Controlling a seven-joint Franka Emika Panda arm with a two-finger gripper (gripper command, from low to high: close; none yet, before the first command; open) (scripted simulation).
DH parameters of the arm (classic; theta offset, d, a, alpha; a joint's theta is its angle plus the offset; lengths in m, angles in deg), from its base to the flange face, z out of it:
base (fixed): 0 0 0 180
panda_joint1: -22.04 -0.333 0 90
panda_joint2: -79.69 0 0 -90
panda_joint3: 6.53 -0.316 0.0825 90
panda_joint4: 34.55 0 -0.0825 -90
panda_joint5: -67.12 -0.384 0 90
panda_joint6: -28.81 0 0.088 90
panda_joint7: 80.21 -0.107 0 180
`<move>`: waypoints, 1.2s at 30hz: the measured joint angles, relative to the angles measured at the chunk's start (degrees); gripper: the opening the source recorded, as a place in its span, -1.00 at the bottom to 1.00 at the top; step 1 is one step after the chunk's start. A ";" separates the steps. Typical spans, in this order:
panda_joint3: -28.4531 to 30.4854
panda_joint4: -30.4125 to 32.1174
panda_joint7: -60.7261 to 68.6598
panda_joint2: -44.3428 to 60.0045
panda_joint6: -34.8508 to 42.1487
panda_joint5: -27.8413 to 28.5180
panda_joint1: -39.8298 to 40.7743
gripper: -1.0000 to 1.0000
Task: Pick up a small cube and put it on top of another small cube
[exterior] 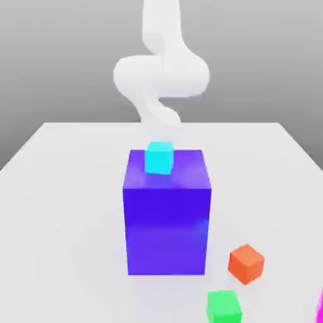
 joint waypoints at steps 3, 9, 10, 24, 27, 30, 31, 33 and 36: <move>-1.09 -0.91 2.40 6.54 -1.45 0.37 -1.84 0.00; -3.58 -2.64 6.90 19.01 -4.21 1.20 -5.02 0.00; -4.02 -2.93 7.61 21.09 -4.67 1.38 -5.53 0.00; -9.66 -7.00 15.98 50.31 -10.98 6.31 -13.59 0.00; -10.71 -7.89 17.45 56.65 -12.28 7.85 -15.19 0.00; -11.61 -8.79 18.86 63.00 -13.55 9.47 -17.05 0.00; -11.89 -9.09 19.33 65.12 -13.97 10.03 -17.68 0.00; -11.33 -9.94 19.13 69.30 -16.18 11.28 -18.78 0.00; -9.70 -11.30 18.09 75.04 -20.24 13.02 -20.24 -1.00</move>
